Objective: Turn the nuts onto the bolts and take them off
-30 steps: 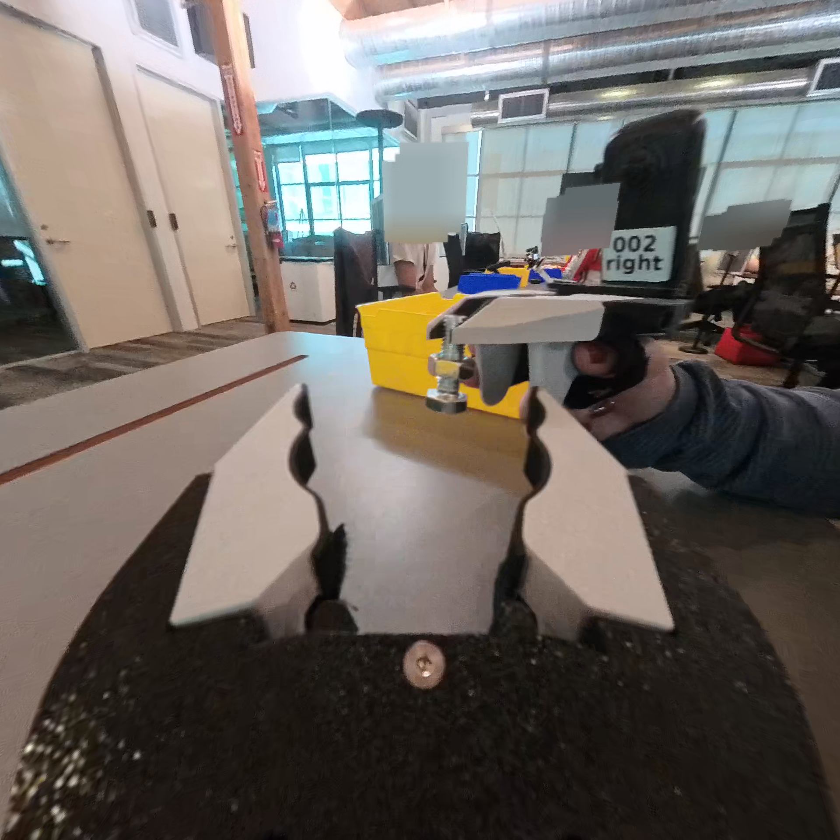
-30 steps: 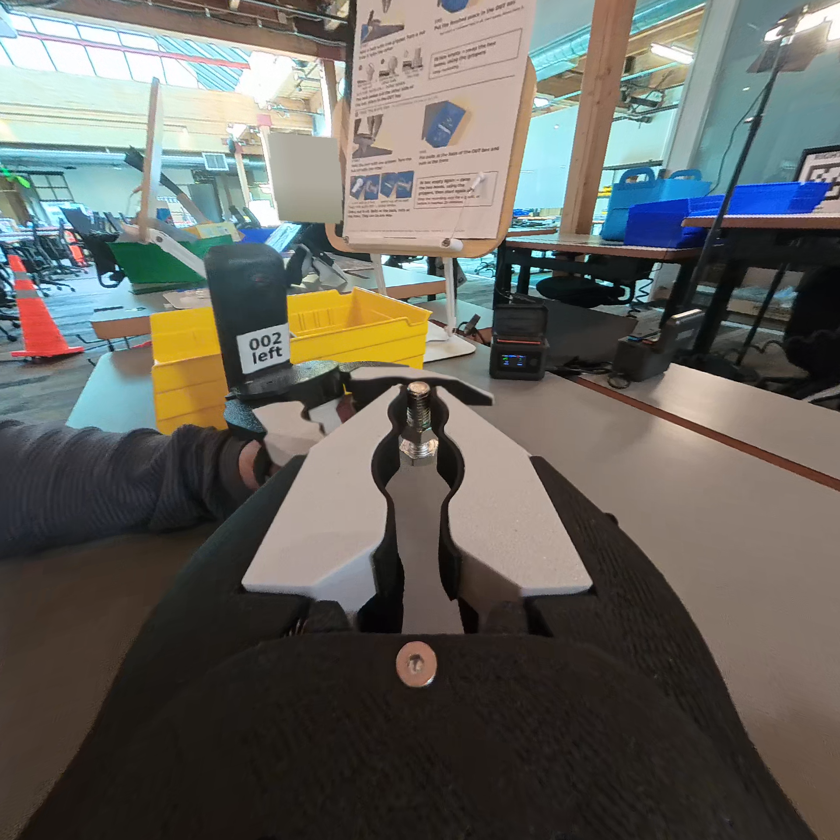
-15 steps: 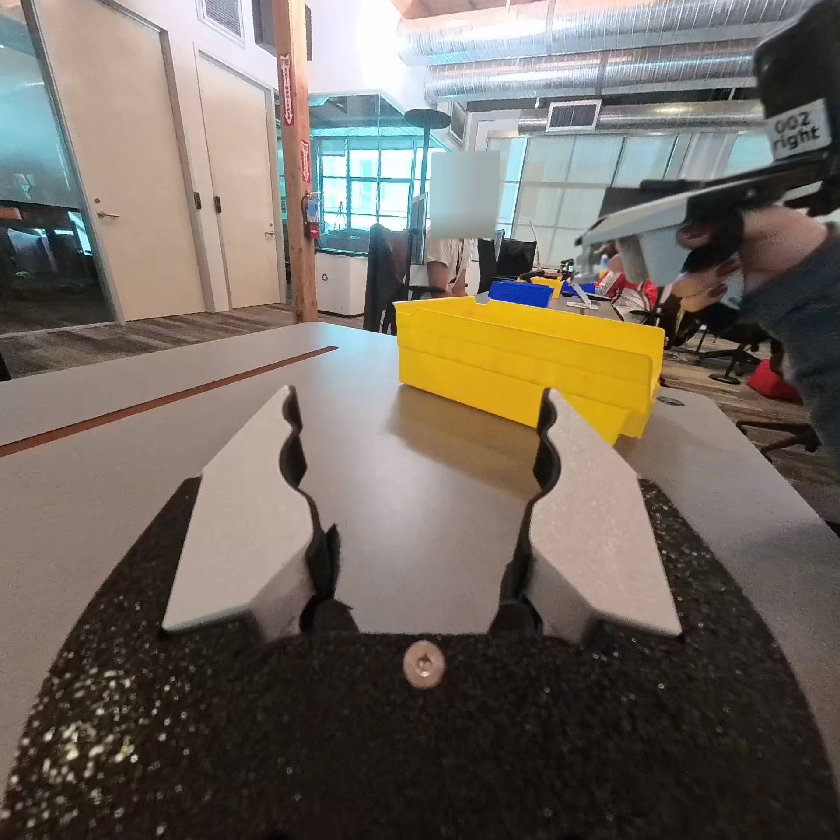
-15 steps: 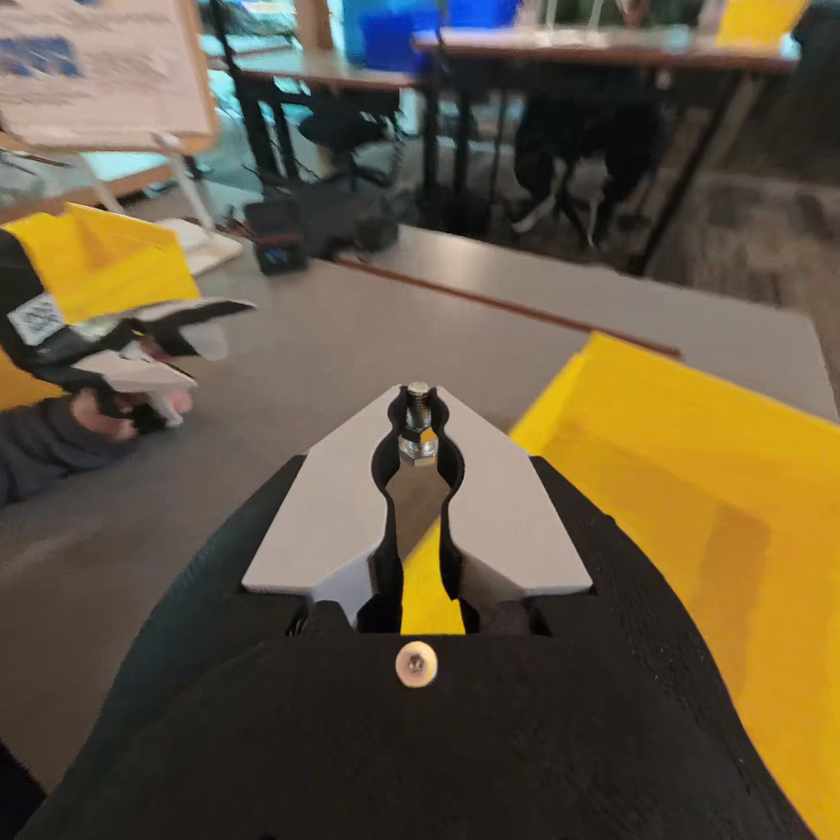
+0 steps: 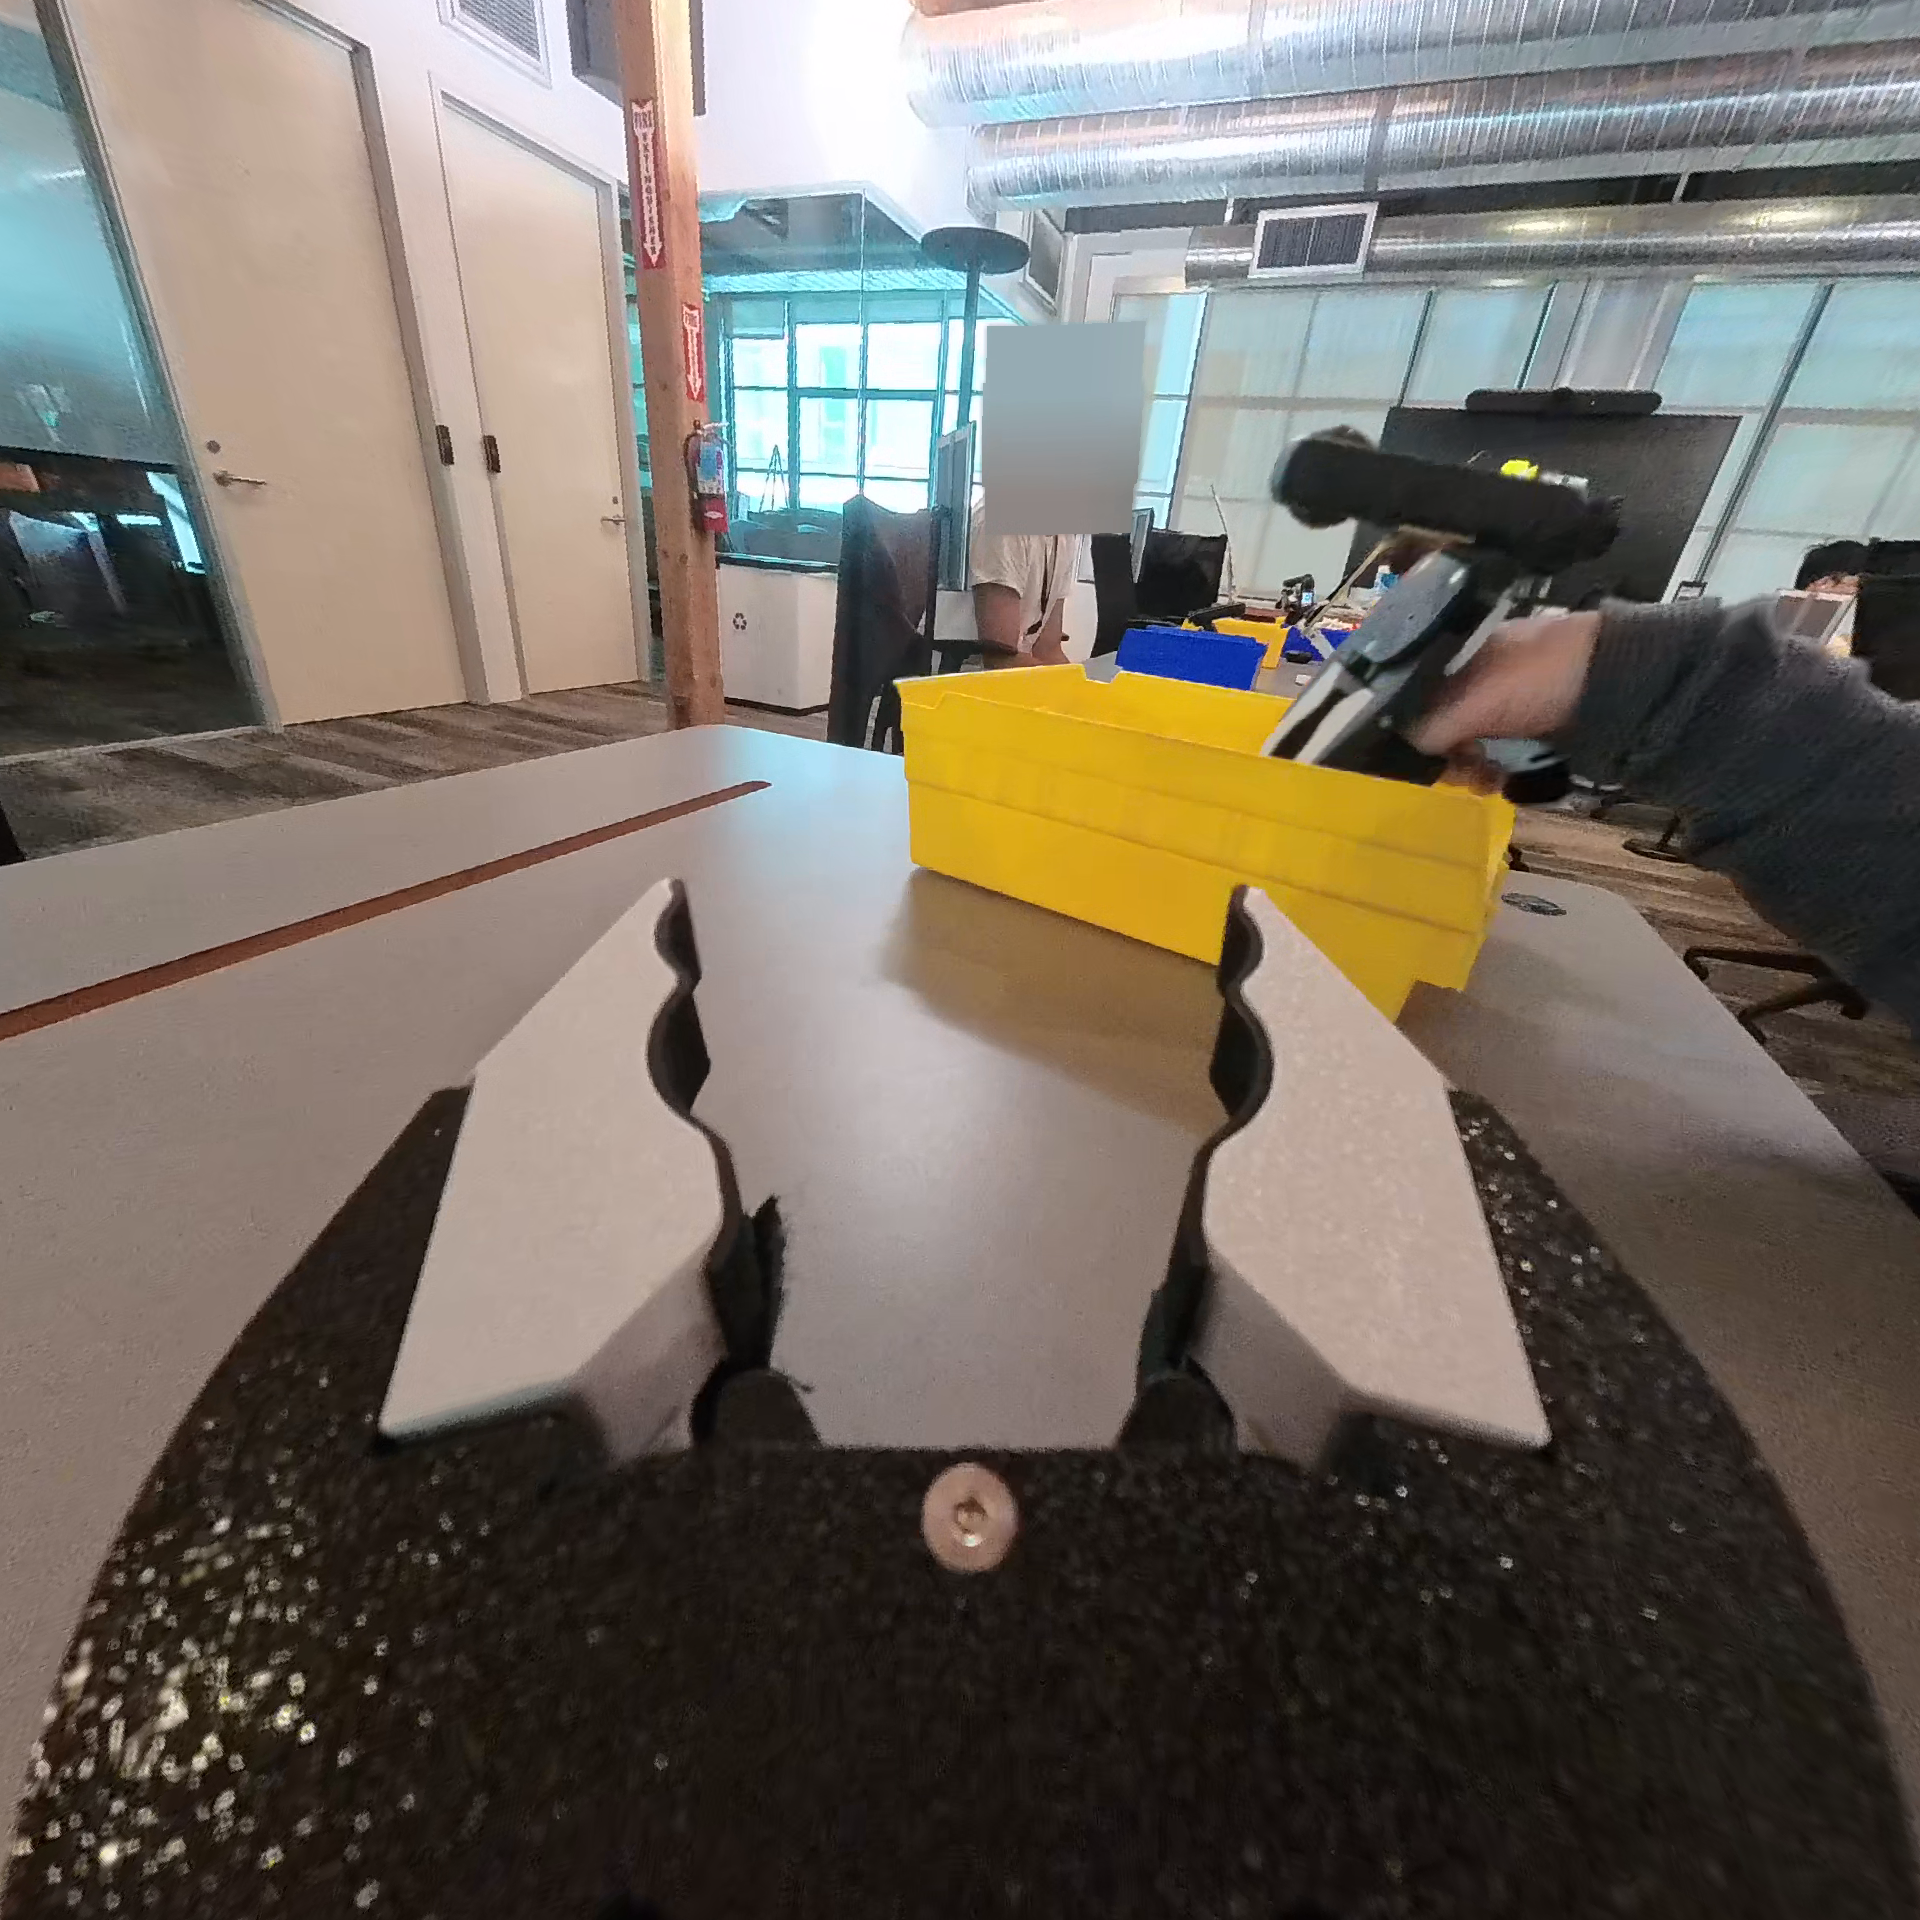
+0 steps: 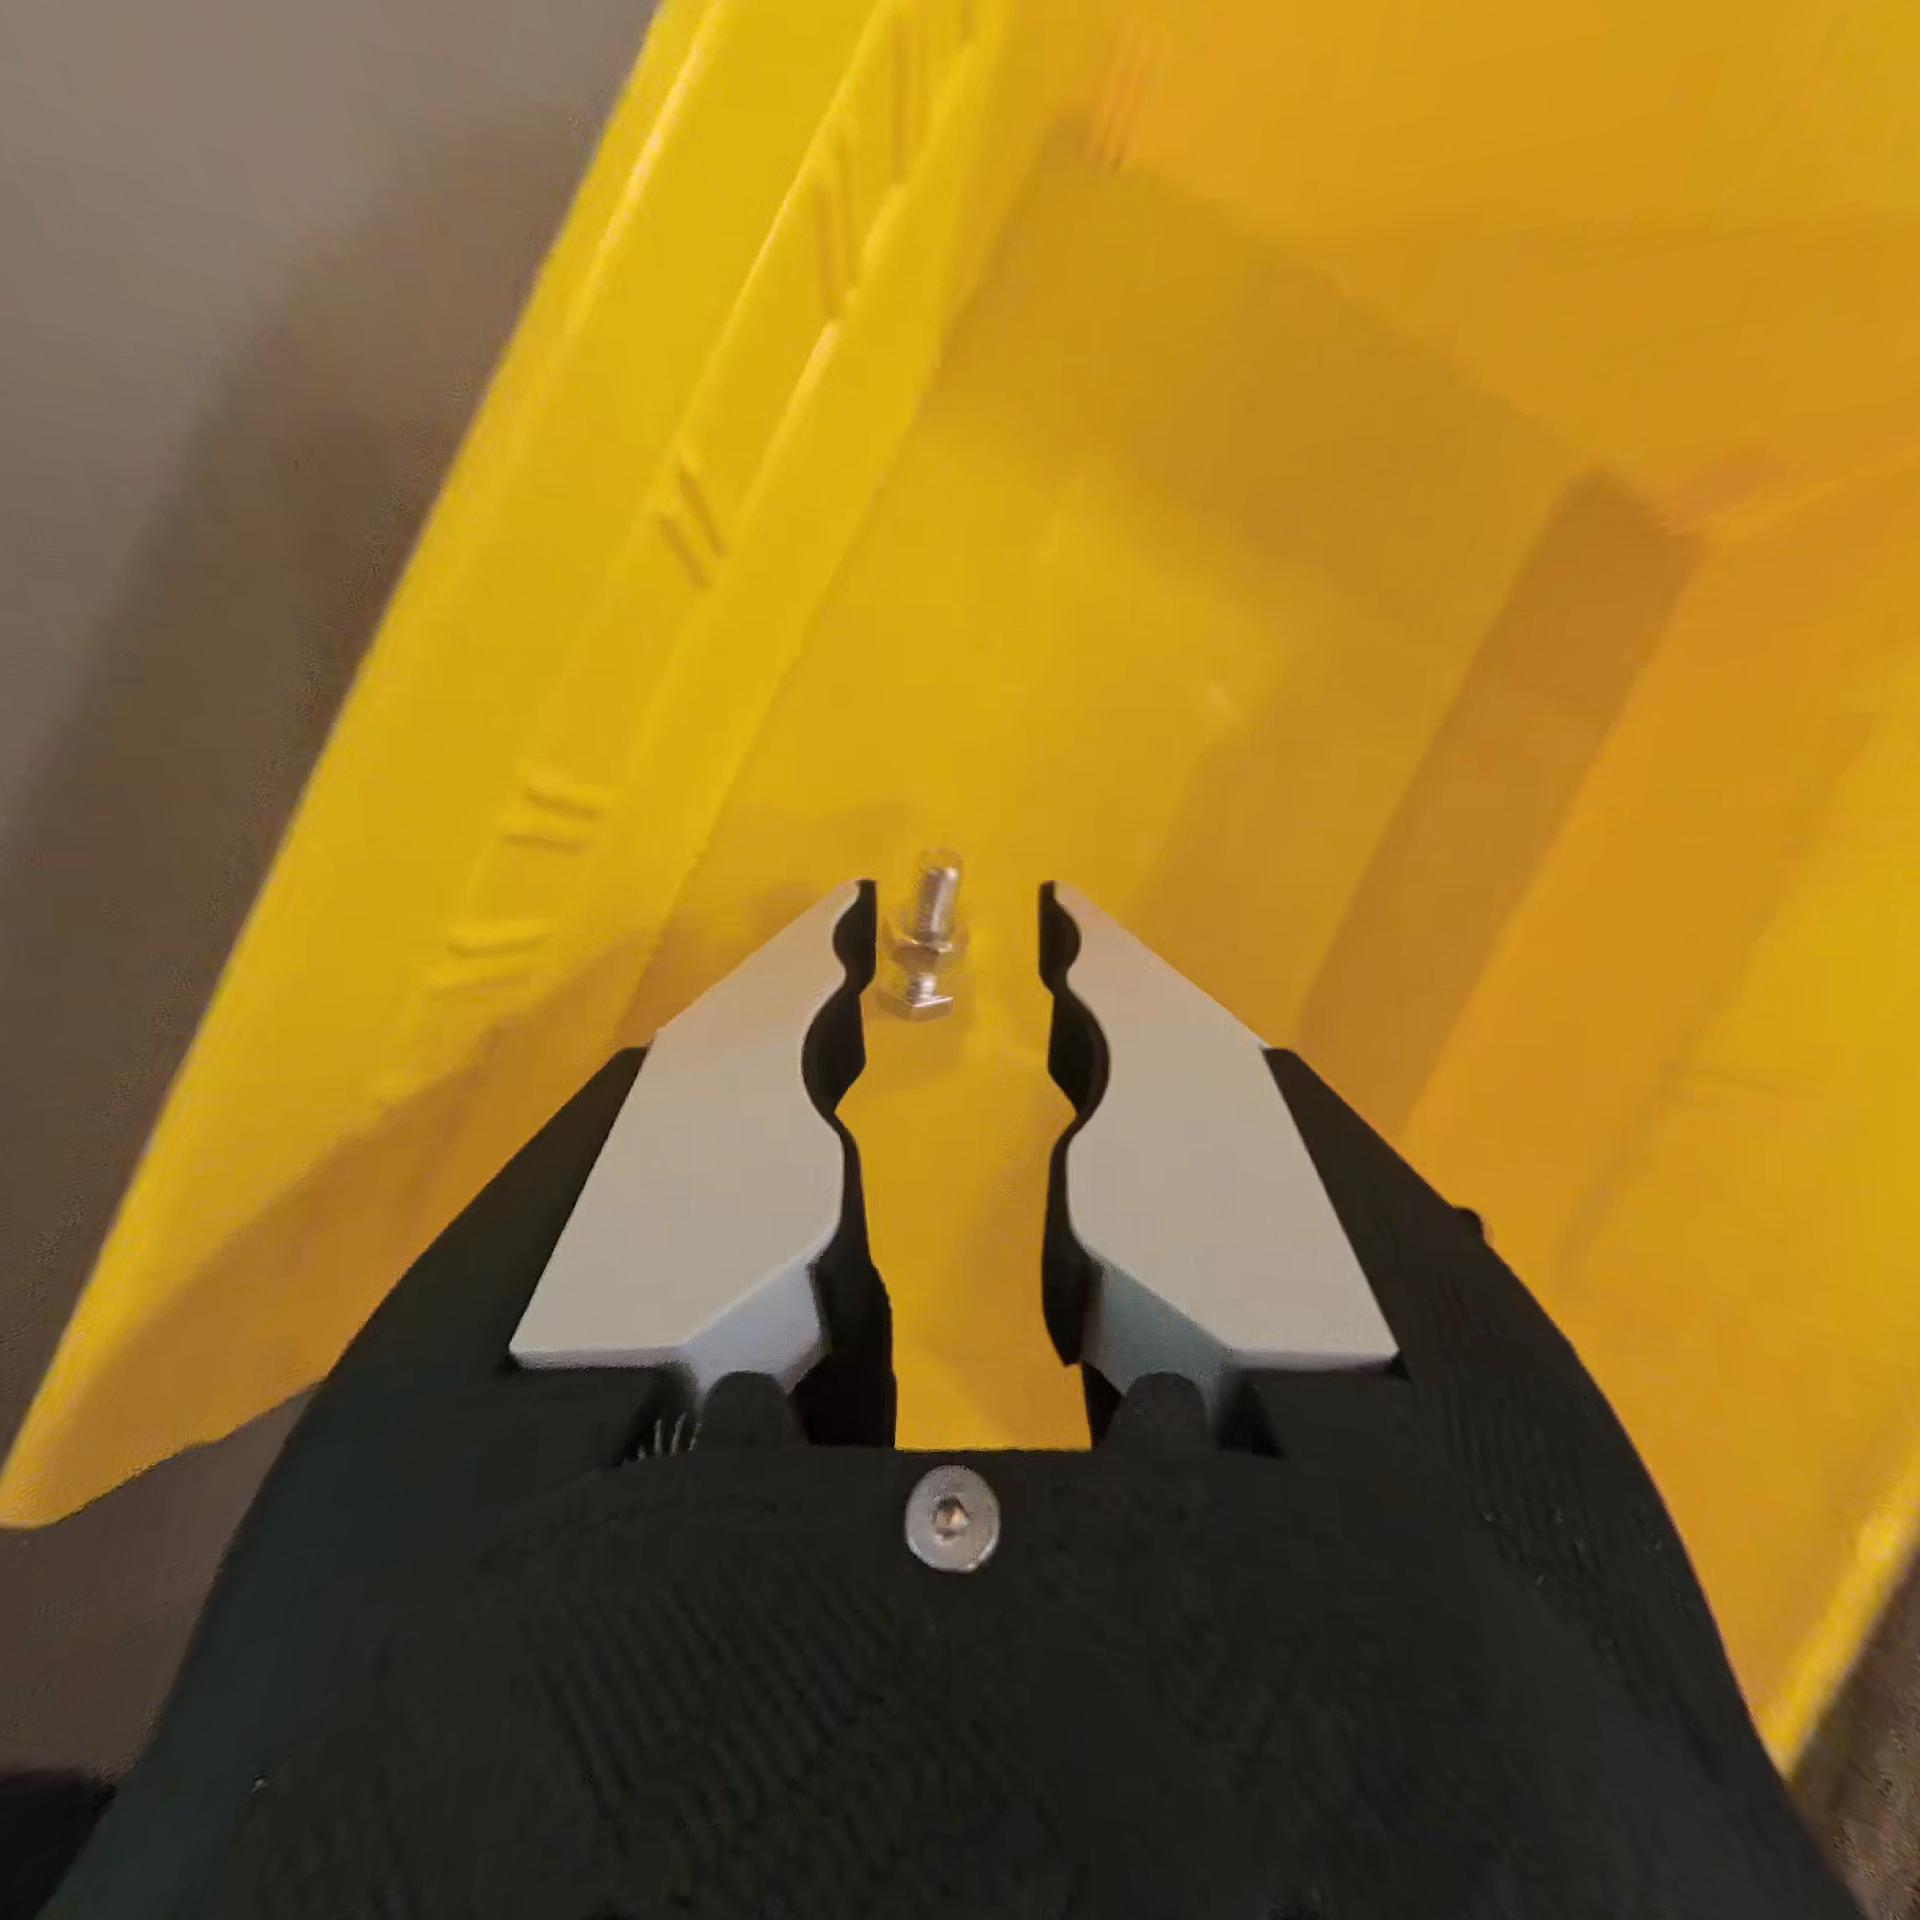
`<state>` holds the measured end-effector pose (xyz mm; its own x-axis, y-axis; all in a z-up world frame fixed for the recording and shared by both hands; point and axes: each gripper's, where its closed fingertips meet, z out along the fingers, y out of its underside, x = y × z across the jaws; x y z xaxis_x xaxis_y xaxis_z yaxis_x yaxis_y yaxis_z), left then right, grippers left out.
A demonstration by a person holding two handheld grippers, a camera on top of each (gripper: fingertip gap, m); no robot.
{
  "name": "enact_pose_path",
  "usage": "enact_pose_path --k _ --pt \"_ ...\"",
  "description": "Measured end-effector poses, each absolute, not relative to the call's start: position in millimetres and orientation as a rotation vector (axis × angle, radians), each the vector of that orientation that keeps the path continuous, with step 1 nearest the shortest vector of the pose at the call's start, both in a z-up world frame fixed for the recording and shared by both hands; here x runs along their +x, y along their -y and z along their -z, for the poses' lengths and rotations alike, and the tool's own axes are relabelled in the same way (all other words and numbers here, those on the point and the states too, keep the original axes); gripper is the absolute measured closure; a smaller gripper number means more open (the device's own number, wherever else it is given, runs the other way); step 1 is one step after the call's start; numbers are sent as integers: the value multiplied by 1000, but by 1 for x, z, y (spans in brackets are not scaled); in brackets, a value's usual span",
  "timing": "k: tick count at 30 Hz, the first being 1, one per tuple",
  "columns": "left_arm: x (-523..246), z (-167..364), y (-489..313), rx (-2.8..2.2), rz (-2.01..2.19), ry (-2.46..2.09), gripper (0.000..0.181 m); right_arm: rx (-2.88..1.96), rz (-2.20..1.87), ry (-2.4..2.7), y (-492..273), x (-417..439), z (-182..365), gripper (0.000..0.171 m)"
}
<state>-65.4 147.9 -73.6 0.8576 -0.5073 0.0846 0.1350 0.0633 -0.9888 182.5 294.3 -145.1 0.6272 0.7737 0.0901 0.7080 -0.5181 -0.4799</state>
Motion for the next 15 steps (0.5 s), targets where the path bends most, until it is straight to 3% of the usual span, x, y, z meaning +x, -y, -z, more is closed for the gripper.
enact_pose_path --k 1,6,10,12,15 --pt "-65 74 -148 -1433 498 -317 82 -2300 -146 1113 -303 181 131 140" --pt "-67 73 -153 -1437 482 -304 83 -1560 -247 893 -282 132 -6 147" --pt "-78 70 -153 -1436 333 -267 90 -1085 -604 697 -212 71 -68 166" --pt "-89 67 -152 -1433 216 -239 87 -1002 -687 511 -210 55 -56 168" --pt "-94 68 -151 -1438 97 -261 90 -1123 -632 574 -233 8 10 171"
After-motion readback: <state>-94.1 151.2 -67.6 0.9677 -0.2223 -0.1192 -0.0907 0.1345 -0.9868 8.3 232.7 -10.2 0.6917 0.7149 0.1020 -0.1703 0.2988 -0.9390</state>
